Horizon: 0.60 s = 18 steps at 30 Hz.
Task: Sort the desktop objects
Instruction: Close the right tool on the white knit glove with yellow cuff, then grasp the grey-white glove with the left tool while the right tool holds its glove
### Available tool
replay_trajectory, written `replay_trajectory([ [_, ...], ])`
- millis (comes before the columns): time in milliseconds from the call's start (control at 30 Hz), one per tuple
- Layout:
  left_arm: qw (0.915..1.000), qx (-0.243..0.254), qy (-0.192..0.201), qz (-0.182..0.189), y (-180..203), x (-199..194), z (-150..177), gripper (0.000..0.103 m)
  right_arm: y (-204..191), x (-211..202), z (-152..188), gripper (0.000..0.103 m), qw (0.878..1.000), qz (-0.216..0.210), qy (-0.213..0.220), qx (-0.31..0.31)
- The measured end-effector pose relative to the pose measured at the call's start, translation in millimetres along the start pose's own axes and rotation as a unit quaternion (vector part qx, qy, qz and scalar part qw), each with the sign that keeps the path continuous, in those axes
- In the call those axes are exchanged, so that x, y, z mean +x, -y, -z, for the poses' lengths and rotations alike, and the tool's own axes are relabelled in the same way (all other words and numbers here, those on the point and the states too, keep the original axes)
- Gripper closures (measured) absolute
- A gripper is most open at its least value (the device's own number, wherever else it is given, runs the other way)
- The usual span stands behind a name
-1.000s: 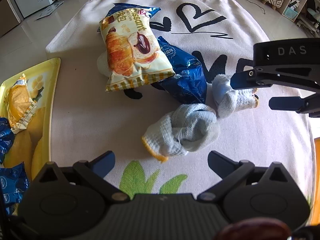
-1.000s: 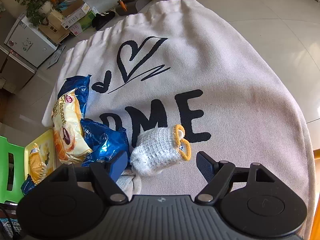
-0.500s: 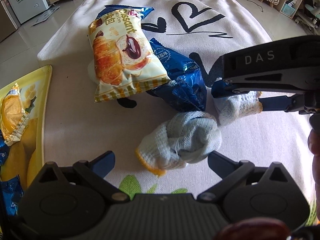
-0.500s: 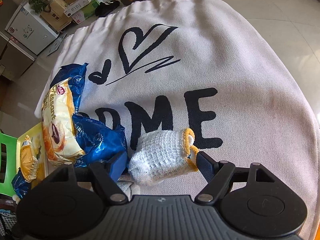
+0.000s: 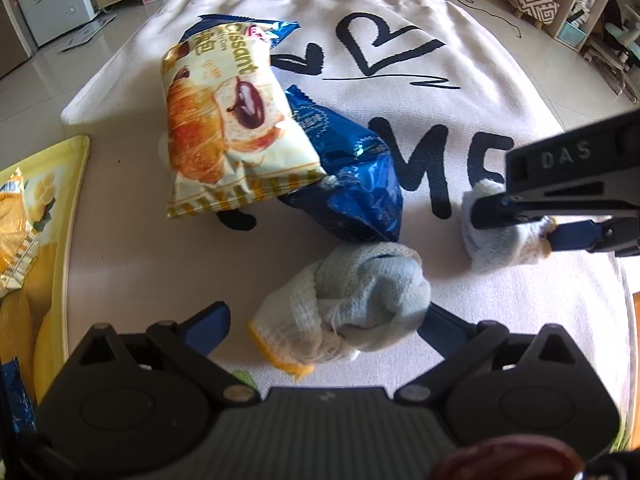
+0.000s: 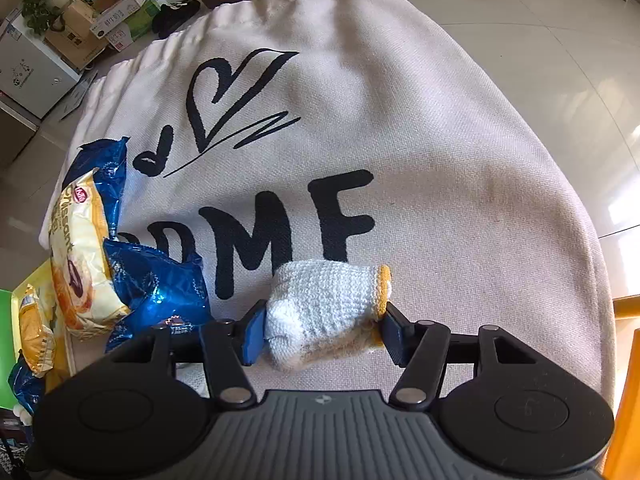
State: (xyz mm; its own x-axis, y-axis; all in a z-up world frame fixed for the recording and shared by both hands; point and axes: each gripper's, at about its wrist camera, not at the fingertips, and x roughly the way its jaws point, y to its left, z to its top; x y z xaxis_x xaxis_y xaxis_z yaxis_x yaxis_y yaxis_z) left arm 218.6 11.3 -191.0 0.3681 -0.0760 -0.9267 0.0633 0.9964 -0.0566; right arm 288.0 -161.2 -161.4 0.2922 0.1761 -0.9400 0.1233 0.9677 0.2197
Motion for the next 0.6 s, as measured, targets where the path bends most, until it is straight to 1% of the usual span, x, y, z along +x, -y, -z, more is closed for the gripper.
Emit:
replay_trajectory([
  [133,1.0000,-0.004,0.000,-0.003,-7,-3,-1,0.002,5,1,0,0.043,1.000,-0.002,-0.016,0.001],
  [200,1.0000,0.001,0.000,0.001,-4,-2,-1,0.001,4,3,0,0.041,1.000,-0.002,-0.024,0.003],
  [267,1.0000,0.005,-0.002,0.002,-3,1,1,0.001,5,5,0,0.037,1.000,-0.007,-0.025,0.013],
  [367,0.9998,0.020,-0.002,0.005,0,5,0,0.001,6,5,0,0.035,0.999,-0.007,-0.024,0.020],
  [533,0.9997,0.018,-0.014,-0.001,3,10,0,0.001,12,9,0,0.032,0.999,-0.011,-0.022,0.038],
  [600,0.9994,0.025,-0.021,-0.011,8,15,0,0.001,14,13,1,0.031,0.999,-0.006,-0.024,0.043],
])
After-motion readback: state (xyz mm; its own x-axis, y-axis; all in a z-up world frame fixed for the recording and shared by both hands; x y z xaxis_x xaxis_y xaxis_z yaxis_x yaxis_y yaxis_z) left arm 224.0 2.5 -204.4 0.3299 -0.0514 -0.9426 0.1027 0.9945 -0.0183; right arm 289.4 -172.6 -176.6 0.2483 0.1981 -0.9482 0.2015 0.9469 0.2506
